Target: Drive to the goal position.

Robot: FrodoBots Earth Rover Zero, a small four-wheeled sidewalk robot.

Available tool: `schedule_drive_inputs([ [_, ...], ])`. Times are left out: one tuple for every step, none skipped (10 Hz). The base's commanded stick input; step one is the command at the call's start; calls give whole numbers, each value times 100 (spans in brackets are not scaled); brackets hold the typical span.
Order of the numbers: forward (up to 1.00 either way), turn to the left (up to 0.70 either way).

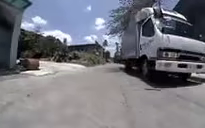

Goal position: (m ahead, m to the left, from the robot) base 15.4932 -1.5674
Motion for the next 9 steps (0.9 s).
schedule_drive_inputs([
  [100, 8],
  [100, 8],
  [100, 8],
  [100, 8],
  [100, 8],
  [100, 8],
  [100, 8],
  [100, 8],
  [100, -2],
])
